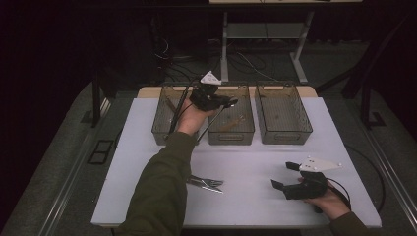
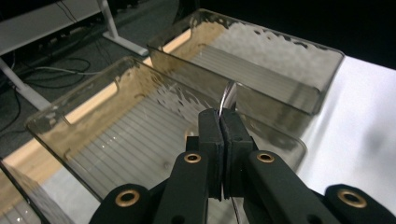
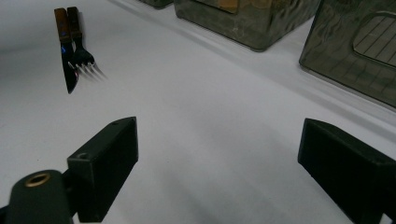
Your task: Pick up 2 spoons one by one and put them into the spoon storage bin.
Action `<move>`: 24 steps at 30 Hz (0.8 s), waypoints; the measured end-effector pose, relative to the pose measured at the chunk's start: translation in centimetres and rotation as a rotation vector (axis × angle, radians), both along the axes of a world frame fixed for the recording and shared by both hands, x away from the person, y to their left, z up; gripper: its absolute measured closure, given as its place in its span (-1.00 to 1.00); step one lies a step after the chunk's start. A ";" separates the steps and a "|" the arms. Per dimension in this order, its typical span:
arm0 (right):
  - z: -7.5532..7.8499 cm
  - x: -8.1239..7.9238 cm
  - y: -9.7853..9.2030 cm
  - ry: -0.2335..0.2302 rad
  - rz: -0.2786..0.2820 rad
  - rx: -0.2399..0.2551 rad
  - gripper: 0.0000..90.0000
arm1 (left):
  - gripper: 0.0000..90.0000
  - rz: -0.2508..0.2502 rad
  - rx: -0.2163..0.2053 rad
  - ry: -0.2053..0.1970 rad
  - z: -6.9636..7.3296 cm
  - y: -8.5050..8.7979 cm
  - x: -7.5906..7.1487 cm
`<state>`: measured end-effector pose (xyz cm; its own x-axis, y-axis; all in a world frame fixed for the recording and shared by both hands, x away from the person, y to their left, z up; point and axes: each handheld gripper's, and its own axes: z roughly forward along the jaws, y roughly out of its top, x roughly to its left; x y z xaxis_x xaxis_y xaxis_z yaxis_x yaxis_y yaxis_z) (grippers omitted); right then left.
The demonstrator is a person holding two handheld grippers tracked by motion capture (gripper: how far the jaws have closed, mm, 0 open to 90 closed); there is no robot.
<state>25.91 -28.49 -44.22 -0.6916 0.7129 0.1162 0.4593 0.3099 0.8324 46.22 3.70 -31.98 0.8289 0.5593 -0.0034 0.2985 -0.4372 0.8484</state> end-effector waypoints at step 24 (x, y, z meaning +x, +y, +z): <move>0.0 0.1 -0.6 0.002 -0.007 0.019 -0.74 | 0.98 0.086 -0.009 -0.028 -1.7 -2.8 4.8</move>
<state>25.97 -29.05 -44.18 -0.6866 0.7151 0.1309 0.4628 0.2911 0.8373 50.99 0.86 -33.70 0.7779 0.6282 0.0134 0.3108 -0.4033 0.8607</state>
